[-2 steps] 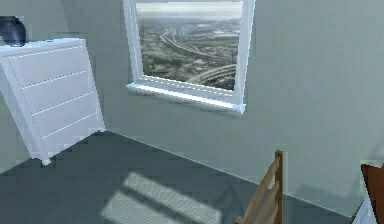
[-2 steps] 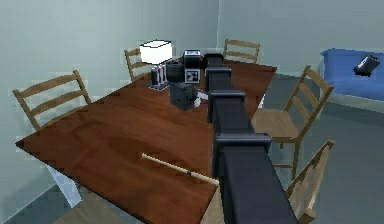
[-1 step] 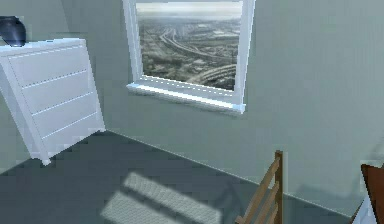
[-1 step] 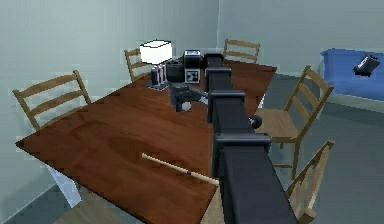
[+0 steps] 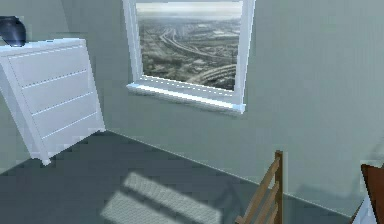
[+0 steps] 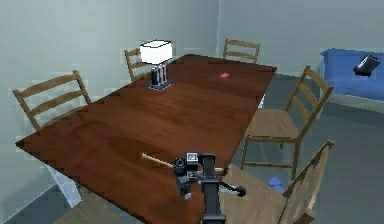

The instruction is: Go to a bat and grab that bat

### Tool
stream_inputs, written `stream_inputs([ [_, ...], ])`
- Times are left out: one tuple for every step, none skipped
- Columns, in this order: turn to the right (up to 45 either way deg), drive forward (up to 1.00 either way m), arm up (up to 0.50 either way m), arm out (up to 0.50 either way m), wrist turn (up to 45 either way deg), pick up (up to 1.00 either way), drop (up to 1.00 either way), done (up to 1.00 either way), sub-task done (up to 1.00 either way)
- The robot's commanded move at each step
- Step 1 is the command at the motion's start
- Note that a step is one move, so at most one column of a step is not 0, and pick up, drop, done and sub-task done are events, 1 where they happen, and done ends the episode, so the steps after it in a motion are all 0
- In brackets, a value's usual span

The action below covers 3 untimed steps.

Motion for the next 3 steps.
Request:
stream_inputs([
  [0.0, 0.0, 0.0, 0.0, 0.0, 1.0, 0.0, 0.0, 0.0],
  [0.0, 0.0, 0.1, 0.0, 0.0, 0.0, 0.0, 0.0, 0.0],
  [0.0, 0.0, 0.0, 0.0, 0.0, 0.0, 0.0, 1.0, 0.0],
])
